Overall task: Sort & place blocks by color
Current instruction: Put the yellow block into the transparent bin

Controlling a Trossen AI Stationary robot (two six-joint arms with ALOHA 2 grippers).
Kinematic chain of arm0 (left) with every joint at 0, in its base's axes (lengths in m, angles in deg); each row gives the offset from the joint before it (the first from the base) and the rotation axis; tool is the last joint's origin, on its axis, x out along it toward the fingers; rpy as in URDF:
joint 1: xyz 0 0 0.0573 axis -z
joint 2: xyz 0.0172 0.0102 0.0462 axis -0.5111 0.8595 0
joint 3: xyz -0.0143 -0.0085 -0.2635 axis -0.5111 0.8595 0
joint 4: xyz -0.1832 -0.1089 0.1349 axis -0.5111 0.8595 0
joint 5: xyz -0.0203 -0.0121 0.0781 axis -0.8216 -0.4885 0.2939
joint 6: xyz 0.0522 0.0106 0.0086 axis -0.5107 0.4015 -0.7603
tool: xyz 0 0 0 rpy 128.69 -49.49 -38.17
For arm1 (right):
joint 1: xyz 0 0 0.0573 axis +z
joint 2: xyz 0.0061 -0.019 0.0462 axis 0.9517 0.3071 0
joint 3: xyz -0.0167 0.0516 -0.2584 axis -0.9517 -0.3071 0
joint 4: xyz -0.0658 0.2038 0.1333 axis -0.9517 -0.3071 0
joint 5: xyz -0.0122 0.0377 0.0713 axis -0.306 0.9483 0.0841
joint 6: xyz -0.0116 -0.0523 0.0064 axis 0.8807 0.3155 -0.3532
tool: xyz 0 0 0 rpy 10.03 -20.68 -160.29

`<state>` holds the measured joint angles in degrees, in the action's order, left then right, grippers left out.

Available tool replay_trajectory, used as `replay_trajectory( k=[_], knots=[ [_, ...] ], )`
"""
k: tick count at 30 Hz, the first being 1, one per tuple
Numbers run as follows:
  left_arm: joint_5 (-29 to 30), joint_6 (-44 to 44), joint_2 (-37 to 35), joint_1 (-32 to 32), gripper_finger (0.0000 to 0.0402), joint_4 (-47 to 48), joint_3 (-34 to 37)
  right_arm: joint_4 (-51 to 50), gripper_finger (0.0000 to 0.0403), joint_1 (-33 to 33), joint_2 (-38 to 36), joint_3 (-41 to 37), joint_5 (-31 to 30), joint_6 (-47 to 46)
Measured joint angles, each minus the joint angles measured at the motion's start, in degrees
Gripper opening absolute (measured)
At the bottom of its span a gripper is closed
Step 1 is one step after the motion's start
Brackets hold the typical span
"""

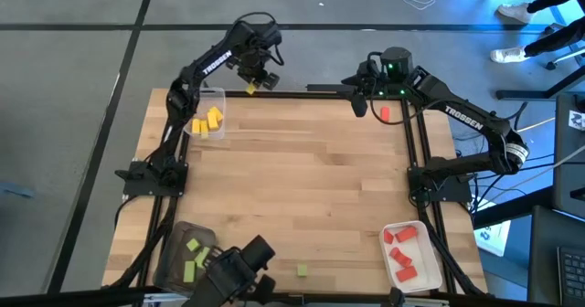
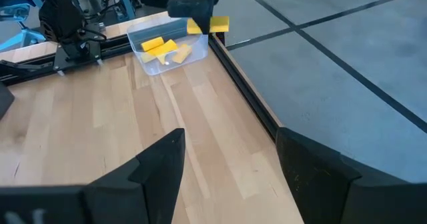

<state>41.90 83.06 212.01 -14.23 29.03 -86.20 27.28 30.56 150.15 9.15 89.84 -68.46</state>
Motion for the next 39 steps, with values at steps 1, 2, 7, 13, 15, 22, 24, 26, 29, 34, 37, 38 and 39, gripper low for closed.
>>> replay_trajectory(
  k=[1,2,7,13,15,22,24,26,29,34,37,38,39],
  knots=[
    [0.7,0.4,-0.3,-0.2,0.0091,0.0,0.4,0.1,0.0236,0.0,0.0,0.0,0.0,-0.1],
    [1.3,0.5,-0.6,-0.5,0.0091,0.0,1.0,0.2,0.0236,0.0,0.0,0.0,0.0,-0.3],
    [3.8,1.9,-3.4,-3.0,0.0091,0.0,6.2,0.2,0.0236,0.2,0.0,0.0,0.6,-2.9],
    [3.9,6.3,-10.6,-7.3,0.0091,0.0,21.0,0.2,0.0236,0.1,0.0,0.0,7.1,-1.6],
    [3.9,7.8,-13.0,-8.6,0.0091,0.1,26.4,0.2,0.0236,0.2,0.0,0.0,7.7,-1.3],
    [8.0,9.5,-16.9,-11.4,0.0091,-0.6,40.7,0.2,0.0236,0.1,0.0,0.0,7.5,0.0],
    [8.0,9.2,-16.8,-11.7,0.0091,-1.1,43.2,0.3,0.0236,0.1,0.0,0.0,7.5,0.1],
    [9.0,9.1,-16.8,-12.0,0.0093,-2.0,45.2,0.3,0.0236,0.1,0.0,0.0,7.5,0.1],
    [11.8,9.0,-16.8,-12.0,0.0105,-3.6,48.0,0.4,0.0236,0.1,0.0,0.0,7.5,0.1],
    [13.3,9.0,-16.8,-12.0,0.0121,-3.7,51.0,0.4,0.0236,0.1,0.0,0.0,7.5,0.2],
    [12.9,6.9,-16.8,-12.0,0.0121,-3.6,51.9,0.4,0.0236,0.1,0.0,0.0,7.5,0.2],
    [12.4,5.6,-16.8,-12.0,0.0121,-3.6,52.0,0.4,0.0236,0.1,0.0,0.0,7.5,0.2],
    [12.2,5.0,-16.8,-12.0,0.012,-3.7,52.0,0.4,0.0236,0.1,0.0,0.0,7.5,0.2]
  ],
)
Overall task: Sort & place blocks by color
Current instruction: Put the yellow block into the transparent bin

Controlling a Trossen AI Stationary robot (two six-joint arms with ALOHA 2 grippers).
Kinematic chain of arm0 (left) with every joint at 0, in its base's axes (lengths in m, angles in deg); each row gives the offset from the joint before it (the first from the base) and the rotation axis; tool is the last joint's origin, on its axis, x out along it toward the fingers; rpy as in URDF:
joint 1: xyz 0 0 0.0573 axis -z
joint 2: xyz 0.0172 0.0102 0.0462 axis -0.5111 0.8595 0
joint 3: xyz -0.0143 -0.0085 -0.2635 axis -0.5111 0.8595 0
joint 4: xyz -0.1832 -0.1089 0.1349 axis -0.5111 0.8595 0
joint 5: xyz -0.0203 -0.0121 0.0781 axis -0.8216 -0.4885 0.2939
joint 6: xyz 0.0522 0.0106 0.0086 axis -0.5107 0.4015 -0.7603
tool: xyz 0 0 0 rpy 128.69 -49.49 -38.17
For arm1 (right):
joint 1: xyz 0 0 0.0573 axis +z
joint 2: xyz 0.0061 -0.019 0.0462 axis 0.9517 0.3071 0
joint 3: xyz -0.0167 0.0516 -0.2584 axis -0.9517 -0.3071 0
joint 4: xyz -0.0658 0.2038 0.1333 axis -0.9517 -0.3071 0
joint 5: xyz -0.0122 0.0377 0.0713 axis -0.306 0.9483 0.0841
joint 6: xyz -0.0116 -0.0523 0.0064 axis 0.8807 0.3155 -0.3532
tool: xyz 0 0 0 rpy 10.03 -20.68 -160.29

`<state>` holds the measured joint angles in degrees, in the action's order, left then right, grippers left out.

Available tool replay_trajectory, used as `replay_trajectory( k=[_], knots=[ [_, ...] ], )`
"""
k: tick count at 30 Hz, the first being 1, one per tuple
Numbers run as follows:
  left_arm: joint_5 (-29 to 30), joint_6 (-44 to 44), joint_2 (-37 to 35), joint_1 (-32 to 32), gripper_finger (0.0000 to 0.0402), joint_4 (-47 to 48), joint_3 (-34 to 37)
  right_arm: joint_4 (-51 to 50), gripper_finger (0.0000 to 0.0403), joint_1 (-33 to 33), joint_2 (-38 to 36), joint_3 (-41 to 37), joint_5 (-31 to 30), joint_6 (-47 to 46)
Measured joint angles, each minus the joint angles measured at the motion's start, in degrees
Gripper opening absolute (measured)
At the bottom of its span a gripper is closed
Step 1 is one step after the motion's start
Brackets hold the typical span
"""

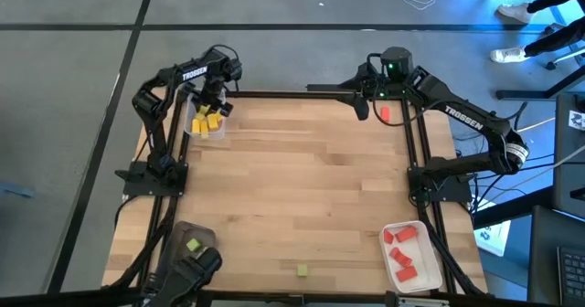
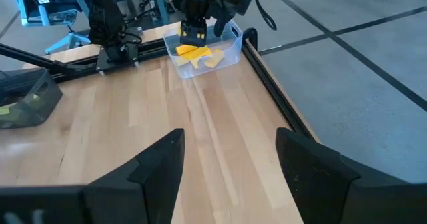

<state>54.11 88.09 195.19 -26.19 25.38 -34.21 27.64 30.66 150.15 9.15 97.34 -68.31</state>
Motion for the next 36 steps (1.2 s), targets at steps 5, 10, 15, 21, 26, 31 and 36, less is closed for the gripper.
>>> replay_trajectory(
  k=[5,10,15,21,26,31,36],
  knots=[
    [-0.1,0.9,0.0,0.0,0.0116,-0.1,0.0,0.0,0.0236,0.0,0.0,0.0,0.0,0.0],
    [-1.3,0.7,0.0,-0.2,0.0111,-0.1,0.0,0.0,0.0236,0.0,0.0,0.0,0.0,0.2],
    [-1.1,-4.8,0.3,-0.3,0.0117,-0.4,0.0,0.0,0.0236,0.0,0.0,0.0,0.0,0.2],
    [0.0,-4.7,0.3,-0.1,0.0118,-1.6,0.0,-0.1,0.0236,0.0,0.0,0.0,0.0,0.4],
    [0.0,-5.0,0.3,-0.1,0.0096,-1.5,0.0,-0.1,0.0236,0.0,0.0,0.0,0.0,1.9],
    [0.2,-5.1,0.3,0.0,0.0094,-1.6,0.0,-0.1,0.0236,0.0,0.0,0.0,0.0,2.4],
    [1.3,-5.1,0.8,-0.1,0.0135,-1.5,0.0,-0.1,0.0236,0.0,0.0,0.0,0.0,3.0]
  ],
)
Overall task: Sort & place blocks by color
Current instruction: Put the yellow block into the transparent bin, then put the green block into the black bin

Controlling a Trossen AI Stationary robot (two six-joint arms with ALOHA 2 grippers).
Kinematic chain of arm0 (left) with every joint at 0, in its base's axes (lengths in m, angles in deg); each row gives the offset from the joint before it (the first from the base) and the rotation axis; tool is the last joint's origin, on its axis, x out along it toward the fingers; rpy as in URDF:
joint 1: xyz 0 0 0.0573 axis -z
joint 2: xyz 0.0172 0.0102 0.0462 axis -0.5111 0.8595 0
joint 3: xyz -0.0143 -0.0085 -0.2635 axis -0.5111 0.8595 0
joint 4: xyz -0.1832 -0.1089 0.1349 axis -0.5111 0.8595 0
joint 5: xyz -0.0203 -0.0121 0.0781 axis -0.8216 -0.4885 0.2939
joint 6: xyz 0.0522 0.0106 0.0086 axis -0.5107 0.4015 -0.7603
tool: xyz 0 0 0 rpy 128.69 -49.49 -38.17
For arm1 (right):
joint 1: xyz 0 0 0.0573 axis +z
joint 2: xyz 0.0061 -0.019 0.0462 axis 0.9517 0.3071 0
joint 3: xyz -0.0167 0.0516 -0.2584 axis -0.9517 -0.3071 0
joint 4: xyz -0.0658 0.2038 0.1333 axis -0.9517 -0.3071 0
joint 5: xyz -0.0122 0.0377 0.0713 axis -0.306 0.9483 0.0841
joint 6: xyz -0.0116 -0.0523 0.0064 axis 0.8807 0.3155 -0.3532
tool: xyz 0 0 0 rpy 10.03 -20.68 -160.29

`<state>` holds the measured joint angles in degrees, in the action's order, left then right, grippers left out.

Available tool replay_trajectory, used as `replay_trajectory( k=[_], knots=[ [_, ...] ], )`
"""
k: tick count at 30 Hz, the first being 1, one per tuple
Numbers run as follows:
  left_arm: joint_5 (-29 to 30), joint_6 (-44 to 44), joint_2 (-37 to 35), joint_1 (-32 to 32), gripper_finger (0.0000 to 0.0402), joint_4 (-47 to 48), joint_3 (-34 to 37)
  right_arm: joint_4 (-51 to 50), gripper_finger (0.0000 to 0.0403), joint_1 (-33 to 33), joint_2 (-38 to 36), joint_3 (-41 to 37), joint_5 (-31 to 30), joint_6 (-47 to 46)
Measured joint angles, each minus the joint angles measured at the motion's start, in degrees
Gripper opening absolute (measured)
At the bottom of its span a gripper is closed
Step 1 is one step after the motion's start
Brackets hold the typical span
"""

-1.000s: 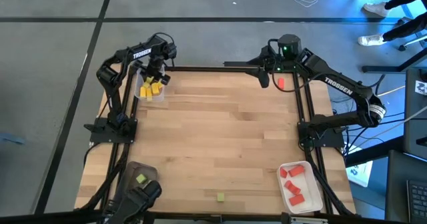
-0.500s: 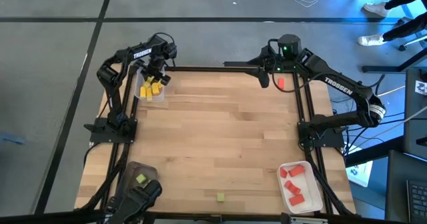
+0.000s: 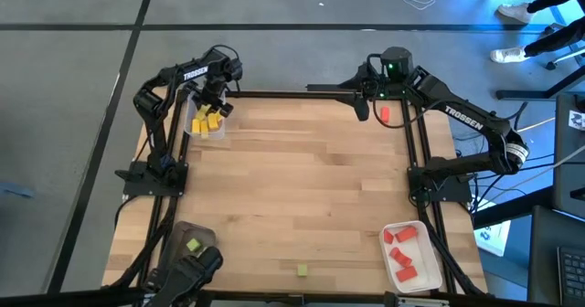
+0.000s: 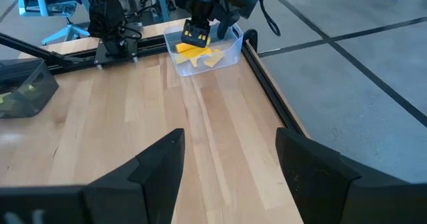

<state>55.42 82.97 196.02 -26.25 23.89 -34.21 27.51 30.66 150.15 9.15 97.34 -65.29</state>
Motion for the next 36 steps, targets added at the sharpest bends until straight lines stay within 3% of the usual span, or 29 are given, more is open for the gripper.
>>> replay_trajectory(
  k=[10,21,24,29,36],
  knots=[
    [-2.7,1.1,1.7,0.5,0.0152,0.0,-0.5,0.0,0.0236,0.0,0.0,0.0,0.0,-0.2],
    [-3.7,-0.4,-9.2,5.2,0.0152,-3.1,-7.4,0.1,0.0236,0.0,0.0,0.0,0.0,-2.1],
    [-9.5,-6.4,-13.5,7.7,0.0152,-8.0,-7.4,0.0,0.0236,0.1,0.0,0.0,0.0,-5.8],
    [-25.1,-22.0,-19.2,11.9,0.0153,-11.2,-7.4,-0.3,0.0236,0.4,0.0,0.0,1.3,-6.2],
    [-34.1,-34.6,-22.2,18.0,0.0153,-11.4,-7.4,-0.5,0.0236,4.1,0.0,0.0,3.8,-7.2]
  ],
)
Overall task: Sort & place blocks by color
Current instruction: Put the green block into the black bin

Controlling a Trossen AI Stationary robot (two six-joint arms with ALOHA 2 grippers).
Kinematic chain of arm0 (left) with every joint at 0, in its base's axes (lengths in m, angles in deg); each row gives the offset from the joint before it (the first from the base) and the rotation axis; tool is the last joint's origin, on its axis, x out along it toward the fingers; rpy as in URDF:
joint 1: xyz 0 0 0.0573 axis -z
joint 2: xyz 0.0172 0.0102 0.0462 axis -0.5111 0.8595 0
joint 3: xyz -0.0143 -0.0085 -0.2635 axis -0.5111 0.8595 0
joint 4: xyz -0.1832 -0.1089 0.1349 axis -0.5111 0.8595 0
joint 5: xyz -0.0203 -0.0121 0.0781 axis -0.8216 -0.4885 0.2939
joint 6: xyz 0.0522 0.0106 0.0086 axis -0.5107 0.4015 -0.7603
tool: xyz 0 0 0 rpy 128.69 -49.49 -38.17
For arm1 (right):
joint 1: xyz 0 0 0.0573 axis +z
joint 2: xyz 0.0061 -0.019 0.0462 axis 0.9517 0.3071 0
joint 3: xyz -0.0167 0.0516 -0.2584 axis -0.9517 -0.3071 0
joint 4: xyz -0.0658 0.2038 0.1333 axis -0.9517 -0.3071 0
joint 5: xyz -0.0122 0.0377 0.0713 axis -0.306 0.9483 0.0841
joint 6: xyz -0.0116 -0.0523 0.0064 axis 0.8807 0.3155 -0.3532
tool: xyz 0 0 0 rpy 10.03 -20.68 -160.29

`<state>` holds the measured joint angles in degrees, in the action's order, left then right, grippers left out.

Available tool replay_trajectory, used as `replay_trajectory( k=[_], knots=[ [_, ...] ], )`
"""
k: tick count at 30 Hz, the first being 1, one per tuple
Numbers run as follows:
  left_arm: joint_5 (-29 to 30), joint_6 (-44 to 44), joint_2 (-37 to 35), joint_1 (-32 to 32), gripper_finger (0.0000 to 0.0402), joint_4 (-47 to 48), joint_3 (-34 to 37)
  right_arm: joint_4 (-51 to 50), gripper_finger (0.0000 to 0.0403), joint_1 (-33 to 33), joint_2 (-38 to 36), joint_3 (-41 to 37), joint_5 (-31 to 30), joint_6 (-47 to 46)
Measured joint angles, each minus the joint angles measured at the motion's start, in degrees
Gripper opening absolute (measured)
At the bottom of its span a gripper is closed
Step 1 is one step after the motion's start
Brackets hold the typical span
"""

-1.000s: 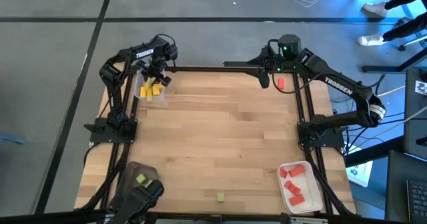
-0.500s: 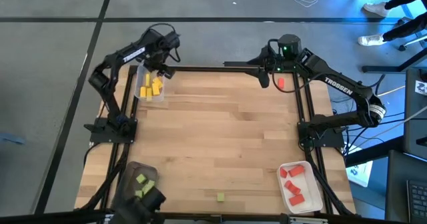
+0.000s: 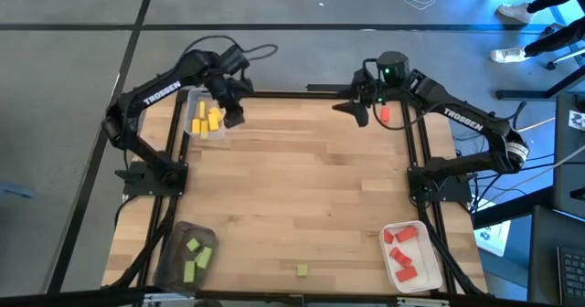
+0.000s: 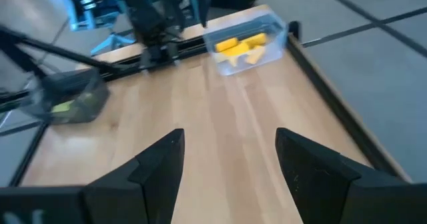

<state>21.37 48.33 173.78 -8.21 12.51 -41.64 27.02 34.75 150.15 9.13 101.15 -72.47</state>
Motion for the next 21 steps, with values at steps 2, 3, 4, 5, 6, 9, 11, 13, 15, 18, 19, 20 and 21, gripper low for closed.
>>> replay_trajectory(
  k=[2,3,4,5,6,9,11,13,15,18,19,20,21],
  knots=[
    [-3.2,-1.8,0.3,1.7,0.0153,0.1,0.0,0.0,0.0236,1.7,0.0,0.0,0.1,-0.8],
    [-5.1,-2.9,0.3,2.4,0.0153,0.4,0.0,0.0,0.0236,2.7,0.0,0.0,0.2,-0.7],
    [-6.9,-4.0,0.2,3.2,0.0153,0.5,0.0,0.0,0.0236,3.7,0.0,0.0,0.2,-0.6],
    [-8.8,-5.2,0.2,3.9,0.0153,0.5,0.0,0.0,0.0236,4.9,0.0,0.0,0.1,-0.4],
    [-10.9,-6.6,0.2,4.5,0.0153,0.5,0.0,0.0,0.0236,6.1,0.0,0.0,0.1,0.3],
    [-16.9,-9.6,0.2,6.8,0.0153,0.3,0.0,0.0,0.0236,10.3,0.0,0.0,-0.5,4.0],
    [-19.0,-9.8,0.2,8.3,0.0153,0.4,0.0,0.0,0.0236,12.8,0.0,0.0,-0.6,6.3],
    [-19.4,-8.0,0.2,9.5,0.0153,0.4,0.0,0.0,0.0236,14.9,0.0,0.0,-0.6,7.2],
    [-19.1,-5.4,0.2,10.2,0.0153,0.3,0.0,-0.5,0.0236,16.7,0.0,0.0,-0.6,7.3],
    [-18.0,-1.3,0.2,10.9,0.0153,-1.3,0.0,-3.2,0.0236,19.3,0.0,0.0,-0.8,7.4],
    [-17.1,0.3,0.2,11.3,0.0153,-2.4,0.0,-4.1,0.0236,20.2,0.0,0.0,-0.8,7.2],
    [-16.3,1.5,0.2,11.6,0.0153,-3.7,0.0,-4.6,0.0236,21.2,0.0,0.0,-0.8,7.0],
    [-15.7,2.6,0.2,12.0,0.0153,-4.6,0.0,-4.7,0.0236,22.3,0.0,0.0,-0.8,7.0]
  ],
)
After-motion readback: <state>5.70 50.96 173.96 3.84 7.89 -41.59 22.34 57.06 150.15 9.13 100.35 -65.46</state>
